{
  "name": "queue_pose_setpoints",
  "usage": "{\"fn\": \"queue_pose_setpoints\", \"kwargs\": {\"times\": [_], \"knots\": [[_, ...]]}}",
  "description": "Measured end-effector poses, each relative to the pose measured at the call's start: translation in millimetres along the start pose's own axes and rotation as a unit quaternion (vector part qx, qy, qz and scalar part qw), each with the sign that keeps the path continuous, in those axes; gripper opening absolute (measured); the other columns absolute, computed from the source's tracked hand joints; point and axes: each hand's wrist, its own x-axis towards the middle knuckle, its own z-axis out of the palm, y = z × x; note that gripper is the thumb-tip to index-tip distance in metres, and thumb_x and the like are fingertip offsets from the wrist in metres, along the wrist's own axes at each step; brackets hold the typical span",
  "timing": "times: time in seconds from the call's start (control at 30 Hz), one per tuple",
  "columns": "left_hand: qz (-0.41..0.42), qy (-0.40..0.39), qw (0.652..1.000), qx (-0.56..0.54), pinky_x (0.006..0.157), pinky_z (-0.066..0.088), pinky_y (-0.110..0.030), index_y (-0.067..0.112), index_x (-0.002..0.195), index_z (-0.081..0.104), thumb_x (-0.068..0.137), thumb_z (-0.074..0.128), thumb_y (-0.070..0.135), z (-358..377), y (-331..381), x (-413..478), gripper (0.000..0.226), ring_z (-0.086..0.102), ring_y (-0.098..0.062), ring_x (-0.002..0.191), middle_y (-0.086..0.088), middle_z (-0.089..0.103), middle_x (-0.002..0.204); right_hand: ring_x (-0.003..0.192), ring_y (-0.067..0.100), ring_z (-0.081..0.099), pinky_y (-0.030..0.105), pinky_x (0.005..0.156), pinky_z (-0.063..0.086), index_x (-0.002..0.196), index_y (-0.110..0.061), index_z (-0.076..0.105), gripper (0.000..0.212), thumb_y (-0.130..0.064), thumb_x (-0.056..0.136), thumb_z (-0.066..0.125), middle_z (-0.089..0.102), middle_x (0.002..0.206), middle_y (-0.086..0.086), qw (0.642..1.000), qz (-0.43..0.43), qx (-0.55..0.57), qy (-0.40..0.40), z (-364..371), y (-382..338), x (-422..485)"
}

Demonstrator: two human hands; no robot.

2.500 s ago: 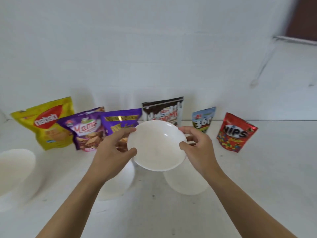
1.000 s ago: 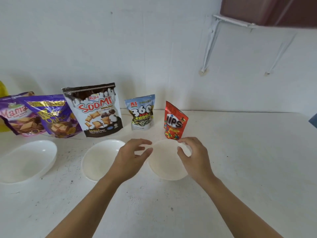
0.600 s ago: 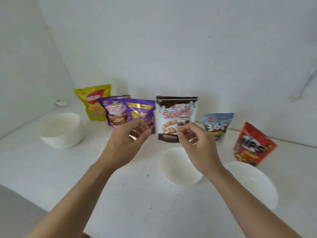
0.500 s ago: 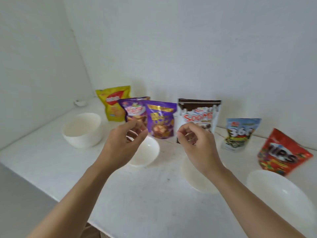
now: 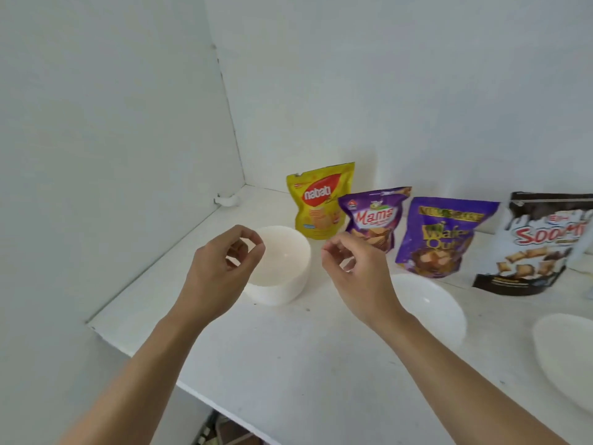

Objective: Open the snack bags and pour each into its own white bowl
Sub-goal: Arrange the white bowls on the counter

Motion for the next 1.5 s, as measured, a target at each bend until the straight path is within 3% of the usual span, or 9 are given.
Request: {"fn": "queue_pose_setpoints", "kwargs": {"times": [0.13,0.3,0.37,0.53,0.6,0.77,1.03,1.2,1.5], "knots": [[0.004,-0.021,0.998,0.058,0.078,0.049,-0.025,0.037,0.099,0.066,0.092,0.067,0.031,-8.0,-48.8,25.8,0.009,0.058,-0.008,0.097,0.006,0.056,0.099,0.087,0.009,0.057,0.017,0.069,0.042,0.094,-0.017,0.070,0.007,-0.013,0.088,0.069,0.065,0.093,-0.008,0.999,0.013,-0.030,0.005,45.7,6.6,22.2],[-0.034,-0.093,0.990,0.099,0.103,0.045,-0.040,0.043,0.117,0.063,0.093,0.065,0.039,1.9,-103.1,50.0,0.025,0.044,-0.020,0.128,0.002,0.044,0.126,0.116,0.023,0.049,0.030,0.095,0.040,0.111,-0.023,0.071,0.024,-0.020,0.088,0.069,0.056,0.118,0.003,0.990,0.059,-0.123,-0.043,85.4,28.0,37.7],[-0.049,-0.116,0.987,0.098,0.105,0.043,-0.038,0.040,0.120,0.065,0.094,0.064,0.039,8.4,-116.3,56.9,0.026,0.047,-0.022,0.127,0.001,0.045,0.128,0.120,0.025,0.047,0.031,0.096,0.040,0.116,-0.025,0.068,0.029,-0.022,0.088,0.068,0.050,0.124,0.004,0.979,0.106,-0.159,-0.068,93.7,37.2,39.6],[-0.078,-0.155,0.981,0.086,0.076,0.041,-0.014,0.027,0.119,0.068,0.088,0.071,0.024,21.3,-130.8,70.0,0.030,0.058,-0.015,0.096,0.006,0.056,0.130,0.107,0.015,0.053,0.027,0.090,0.045,0.126,-0.022,0.062,0.041,-0.017,0.086,0.068,0.049,0.132,0.000,0.957,0.200,-0.180,-0.110,97.9,50.8,41.6],[-0.083,-0.154,0.981,0.083,0.072,0.041,-0.007,0.026,0.123,0.066,0.084,0.070,0.013,20.2,-133.9,75.0,0.041,0.057,-0.012,0.095,0.007,0.059,0.135,0.106,0.015,0.054,0.029,0.090,0.047,0.130,-0.019,0.060,0.046,-0.012,0.084,0.066,0.051,0.133,0.000,0.954,0.208,-0.179,-0.123,94.5,52.7,45.0],[-0.058,-0.180,0.965,0.183,0.096,0.043,-0.034,0.033,0.140,0.055,0.089,0.064,0.023,12.4,-134.6,79.4,0.052,0.054,-0.012,0.090,0.016,0.044,0.153,0.125,0.020,0.050,0.041,0.100,0.048,0.139,-0.023,0.052,0.054,-0.015,0.087,0.062,0.049,0.146,-0.005,0.938,0.212,-0.220,-0.166,87.0,47.3,51.8],[-0.033,-0.158,0.973,0.167,0.097,0.042,-0.036,0.031,0.143,0.053,0.086,0.066,0.014,1.0,-127.9,81.0,0.060,0.042,-0.010,0.100,0.010,0.051,0.149,0.128,0.024,0.045,0.047,0.104,0.043,0.141,-0.018,0.051,0.053,-0.011,0.090,0.059,0.052,0.146,-0.004,0.943,0.137,-0.273,-0.132,85.1,35.5,48.0],[-0.057,-0.160,0.976,0.134,0.077,0.035,-0.012,0.026,0.143,0.054,0.085,0.066,0.008,-4.1,-117.9,84.0,0.062,0.051,-0.009,0.087,0.001,0.055,0.142,0.129,0.023,0.048,0.034,0.105,0.041,0.137,-0.009,0.055,0.053,0.001,0.085,0.058,0.054,0.142,0.003,0.963,0.135,-0.211,-0.100,84.6,30.6,49.3],[-0.147,-0.195,0.966,0.080,0.089,0.044,-0.025,0.024,0.138,0.060,0.082,0.063,0.003,2.9,-113.1,88.8,0.060,0.057,-0.016,0.111,0.002,0.061,0.134,0.124,0.022,0.050,0.031,0.101,0.041,0.133,-0.011,0.055,0.042,-0.005,0.092,0.056,0.054,0.137,0.004,0.941,0.181,-0.255,-0.128,90.2,30.2,48.4]]}}
